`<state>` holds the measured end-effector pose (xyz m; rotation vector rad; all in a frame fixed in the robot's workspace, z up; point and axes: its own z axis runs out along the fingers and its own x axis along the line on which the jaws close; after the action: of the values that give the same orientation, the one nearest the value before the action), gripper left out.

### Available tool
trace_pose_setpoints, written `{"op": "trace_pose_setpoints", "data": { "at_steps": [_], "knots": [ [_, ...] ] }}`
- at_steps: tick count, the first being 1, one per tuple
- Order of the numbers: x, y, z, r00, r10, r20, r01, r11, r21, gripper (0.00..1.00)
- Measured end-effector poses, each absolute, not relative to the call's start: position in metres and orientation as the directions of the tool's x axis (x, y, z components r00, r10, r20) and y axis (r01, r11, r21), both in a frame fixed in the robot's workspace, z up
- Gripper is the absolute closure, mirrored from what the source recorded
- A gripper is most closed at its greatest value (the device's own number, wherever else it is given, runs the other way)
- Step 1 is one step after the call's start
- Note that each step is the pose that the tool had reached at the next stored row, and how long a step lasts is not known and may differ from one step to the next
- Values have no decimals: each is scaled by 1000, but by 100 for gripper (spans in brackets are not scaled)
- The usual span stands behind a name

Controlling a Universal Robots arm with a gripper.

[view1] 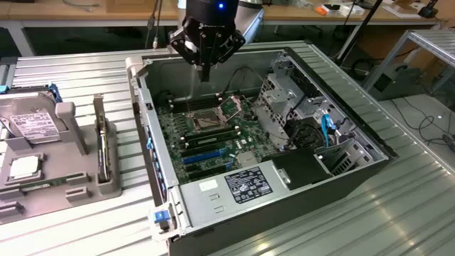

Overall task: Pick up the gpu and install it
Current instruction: 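Reach for the gpu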

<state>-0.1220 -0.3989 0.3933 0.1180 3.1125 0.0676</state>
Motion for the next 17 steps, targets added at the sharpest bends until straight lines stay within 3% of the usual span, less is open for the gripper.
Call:
{"op": "trace_pose_setpoints", "data": {
  "at_steps": [17],
  "knots": [
    [-146, -399, 393, -997, 76, -24, 75, 996, 44, 89]
  ]
}}
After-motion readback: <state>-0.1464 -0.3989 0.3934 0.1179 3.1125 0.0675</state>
